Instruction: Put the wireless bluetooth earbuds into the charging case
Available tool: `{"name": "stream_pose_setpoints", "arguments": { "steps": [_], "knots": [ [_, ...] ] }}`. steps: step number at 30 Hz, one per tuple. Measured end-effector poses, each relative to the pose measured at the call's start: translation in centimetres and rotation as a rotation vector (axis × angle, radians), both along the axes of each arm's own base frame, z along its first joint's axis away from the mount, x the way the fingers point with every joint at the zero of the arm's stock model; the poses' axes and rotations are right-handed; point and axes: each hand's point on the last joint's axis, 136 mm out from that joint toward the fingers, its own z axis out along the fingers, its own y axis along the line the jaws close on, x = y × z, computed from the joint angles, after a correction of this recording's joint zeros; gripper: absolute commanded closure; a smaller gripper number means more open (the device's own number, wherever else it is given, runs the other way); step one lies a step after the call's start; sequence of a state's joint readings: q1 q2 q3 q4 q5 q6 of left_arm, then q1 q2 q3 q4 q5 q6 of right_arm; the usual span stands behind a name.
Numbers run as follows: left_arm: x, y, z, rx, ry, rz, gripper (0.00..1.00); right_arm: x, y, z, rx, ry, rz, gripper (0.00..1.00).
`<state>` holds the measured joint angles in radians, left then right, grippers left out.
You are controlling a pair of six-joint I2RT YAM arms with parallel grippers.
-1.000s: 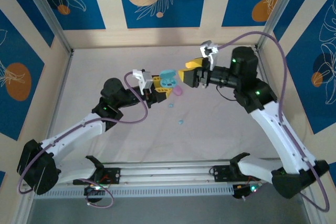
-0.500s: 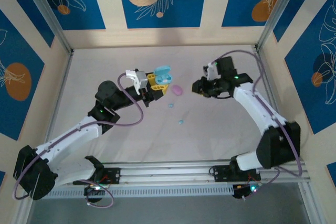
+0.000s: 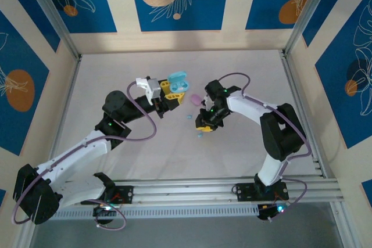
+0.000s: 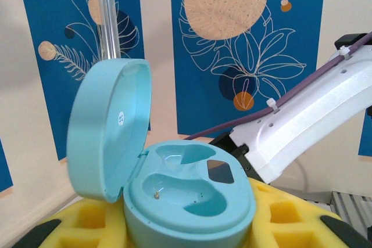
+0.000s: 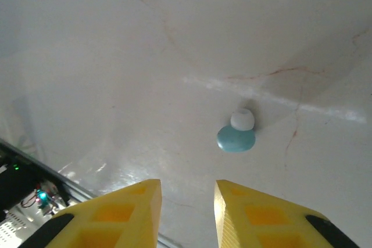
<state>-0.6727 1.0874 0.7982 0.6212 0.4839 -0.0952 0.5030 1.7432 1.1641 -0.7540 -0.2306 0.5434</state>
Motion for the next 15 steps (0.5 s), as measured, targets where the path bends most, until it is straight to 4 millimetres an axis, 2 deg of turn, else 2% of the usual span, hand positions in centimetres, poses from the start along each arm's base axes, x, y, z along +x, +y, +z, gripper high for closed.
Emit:
{"name": "stream_pose_setpoints", "arguments": {
  "steps": [4,10,15],
  "knots": [
    [0.0,0.0,0.0,0.000,0.000,0.000,0.68,1.3,0.5,0.2,-0.022,-0.042,0.013,0.69],
    [0.0,0.0,0.0,0.000,0.000,0.000,0.68,5.2,1.9,1.0,-0.019,-0.150,0.062,0.67],
    [-0.3,0.5,0.5,-0.009,-0.007,0.010,0.68,8.1,3.5,0.3,-0.011,-0.198,0.123,0.65]
  ]
}}
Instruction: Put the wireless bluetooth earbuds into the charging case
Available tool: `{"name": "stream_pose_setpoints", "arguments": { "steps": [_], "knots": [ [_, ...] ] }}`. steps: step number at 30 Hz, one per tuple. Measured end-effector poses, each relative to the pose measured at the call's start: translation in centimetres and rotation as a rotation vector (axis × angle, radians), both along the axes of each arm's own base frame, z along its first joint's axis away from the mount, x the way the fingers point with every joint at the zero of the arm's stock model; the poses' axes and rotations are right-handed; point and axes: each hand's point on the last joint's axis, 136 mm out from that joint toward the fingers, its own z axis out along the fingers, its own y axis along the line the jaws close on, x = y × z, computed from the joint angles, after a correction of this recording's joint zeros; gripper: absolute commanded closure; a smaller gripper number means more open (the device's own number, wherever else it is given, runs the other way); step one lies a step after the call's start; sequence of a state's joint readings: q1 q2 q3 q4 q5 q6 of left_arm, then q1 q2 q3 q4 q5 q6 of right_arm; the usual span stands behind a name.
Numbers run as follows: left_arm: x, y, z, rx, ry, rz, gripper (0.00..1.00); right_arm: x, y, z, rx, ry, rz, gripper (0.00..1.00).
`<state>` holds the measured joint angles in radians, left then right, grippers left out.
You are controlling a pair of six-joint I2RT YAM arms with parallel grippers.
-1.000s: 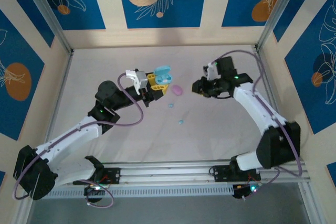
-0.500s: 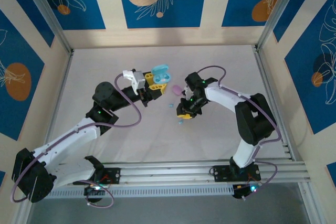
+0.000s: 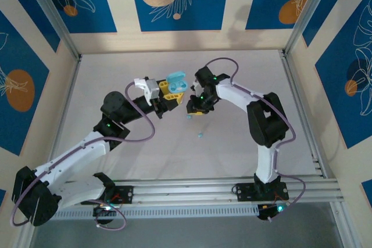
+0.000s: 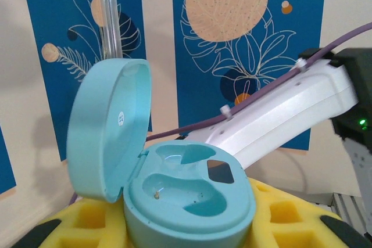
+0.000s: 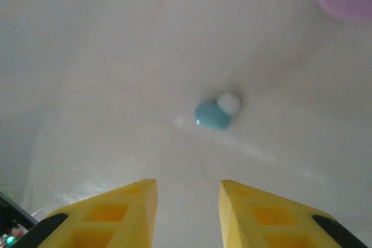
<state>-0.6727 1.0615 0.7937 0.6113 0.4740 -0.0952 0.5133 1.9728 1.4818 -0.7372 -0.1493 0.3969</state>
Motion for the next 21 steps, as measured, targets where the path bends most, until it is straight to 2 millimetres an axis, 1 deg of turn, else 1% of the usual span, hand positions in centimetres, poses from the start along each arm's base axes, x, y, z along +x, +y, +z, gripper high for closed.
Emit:
{"name": "stream_pose_setpoints", "arguments": {
  "steps": [5,10,15,18,21],
  "knots": [
    [-0.2,0.3,0.4,-0.007,-0.007,0.006,0.68,2.0,1.3,-1.3,0.004,-0.010,0.049,0.64],
    [-0.1,0.3,0.2,-0.002,0.000,0.009,0.68,3.2,2.3,-2.4,0.009,-0.016,0.088,0.63],
    [-0.1,0.3,-0.1,0.003,0.008,0.012,0.68,3.6,2.8,-3.4,0.008,-0.005,0.124,0.63],
    [-0.1,0.3,-0.2,0.007,0.014,0.012,0.68,3.2,2.8,-4.1,-0.002,0.012,0.138,0.63],
    [-0.1,0.3,-0.3,0.009,0.015,0.013,0.67,2.9,2.6,-4.1,-0.008,0.022,0.148,0.64]
  ]
}}
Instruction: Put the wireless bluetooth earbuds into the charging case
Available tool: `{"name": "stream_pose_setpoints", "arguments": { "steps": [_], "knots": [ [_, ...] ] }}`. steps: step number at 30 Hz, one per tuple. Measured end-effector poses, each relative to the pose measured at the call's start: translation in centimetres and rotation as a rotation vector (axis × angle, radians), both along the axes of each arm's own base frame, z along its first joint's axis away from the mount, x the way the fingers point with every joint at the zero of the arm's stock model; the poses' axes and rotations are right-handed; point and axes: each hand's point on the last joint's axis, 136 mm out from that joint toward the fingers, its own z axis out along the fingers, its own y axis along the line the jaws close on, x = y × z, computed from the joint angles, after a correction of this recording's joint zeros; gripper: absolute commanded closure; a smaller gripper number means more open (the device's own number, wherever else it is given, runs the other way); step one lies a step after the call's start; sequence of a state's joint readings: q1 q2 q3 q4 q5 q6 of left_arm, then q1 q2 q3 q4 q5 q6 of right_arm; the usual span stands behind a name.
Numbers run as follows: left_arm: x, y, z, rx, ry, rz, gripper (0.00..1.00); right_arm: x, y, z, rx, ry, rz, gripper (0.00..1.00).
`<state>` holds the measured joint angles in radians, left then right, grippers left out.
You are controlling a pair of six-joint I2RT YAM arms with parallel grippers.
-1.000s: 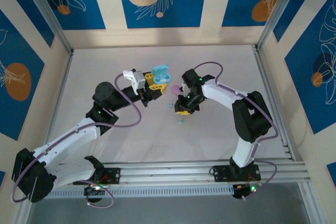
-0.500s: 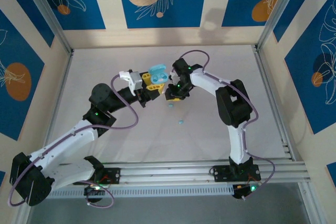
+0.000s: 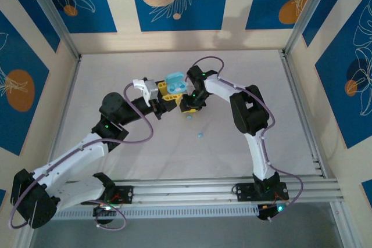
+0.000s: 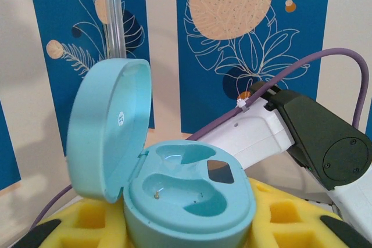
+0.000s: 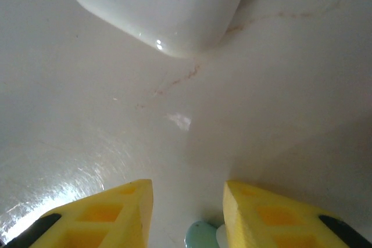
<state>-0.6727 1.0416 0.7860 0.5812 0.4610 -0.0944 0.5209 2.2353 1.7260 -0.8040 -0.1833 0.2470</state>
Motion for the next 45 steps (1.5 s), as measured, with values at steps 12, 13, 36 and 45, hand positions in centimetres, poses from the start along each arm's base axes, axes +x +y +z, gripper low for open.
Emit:
{"name": "stream_pose_setpoints", "arguments": {
  "steps": [12,13,36,45],
  "knots": [
    [0.1,0.0,-0.2,0.005,0.008,0.006,0.67,-2.7,-0.7,0.0,-0.019,0.030,0.028,0.66],
    [0.2,0.0,-0.2,0.006,0.010,0.007,0.67,-3.0,-0.7,0.0,-0.022,0.034,0.031,0.66],
    [0.3,0.0,-0.4,0.010,0.019,0.014,0.66,-2.7,-1.6,-0.9,-0.258,-0.025,0.034,0.69],
    [0.3,0.0,-0.4,0.010,0.019,0.014,0.66,-3.0,-1.4,-0.9,-0.313,-0.033,0.043,0.75]
  ]
}}
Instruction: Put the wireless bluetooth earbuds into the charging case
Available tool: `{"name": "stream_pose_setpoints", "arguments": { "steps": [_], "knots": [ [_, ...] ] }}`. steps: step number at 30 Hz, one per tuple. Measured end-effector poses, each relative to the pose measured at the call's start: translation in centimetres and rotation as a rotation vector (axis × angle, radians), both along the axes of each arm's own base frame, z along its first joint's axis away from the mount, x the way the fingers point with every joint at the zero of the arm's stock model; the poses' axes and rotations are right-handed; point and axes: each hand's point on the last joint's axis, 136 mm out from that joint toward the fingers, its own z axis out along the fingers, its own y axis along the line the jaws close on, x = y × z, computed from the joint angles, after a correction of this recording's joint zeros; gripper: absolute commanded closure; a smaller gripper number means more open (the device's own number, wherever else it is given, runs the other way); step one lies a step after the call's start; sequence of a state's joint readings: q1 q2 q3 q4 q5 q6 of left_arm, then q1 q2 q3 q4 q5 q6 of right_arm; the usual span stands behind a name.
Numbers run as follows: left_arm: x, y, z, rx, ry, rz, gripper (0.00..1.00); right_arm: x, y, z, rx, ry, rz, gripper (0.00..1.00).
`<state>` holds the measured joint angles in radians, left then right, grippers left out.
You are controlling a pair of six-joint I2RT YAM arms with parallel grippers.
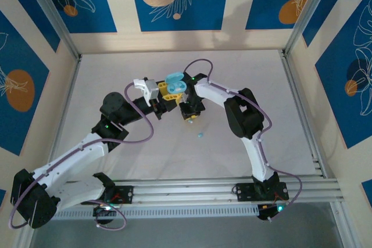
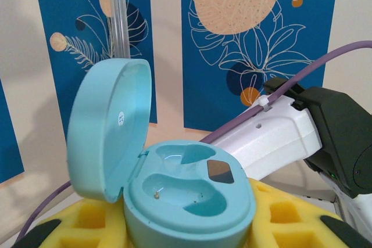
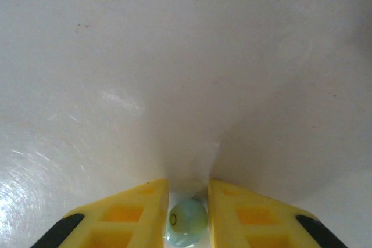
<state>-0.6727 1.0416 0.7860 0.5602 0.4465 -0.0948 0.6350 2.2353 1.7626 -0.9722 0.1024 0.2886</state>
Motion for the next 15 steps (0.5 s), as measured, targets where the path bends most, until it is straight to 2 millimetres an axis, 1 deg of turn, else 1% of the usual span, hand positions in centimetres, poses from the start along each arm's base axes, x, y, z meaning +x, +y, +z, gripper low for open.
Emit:
{"name": "stream_pose_setpoints", "arguments": {
  "steps": [6,15],
  "knots": [
    [0.01,0.00,0.00,0.000,0.000,0.000,0.66,-0.22,0.15,-0.06,-0.024,-0.004,0.005,0.70],
    [0.05,0.02,0.01,-0.001,0.001,0.003,0.66,-0.66,0.08,-0.03,-0.051,-0.001,-0.006,0.70]
  ]
}}
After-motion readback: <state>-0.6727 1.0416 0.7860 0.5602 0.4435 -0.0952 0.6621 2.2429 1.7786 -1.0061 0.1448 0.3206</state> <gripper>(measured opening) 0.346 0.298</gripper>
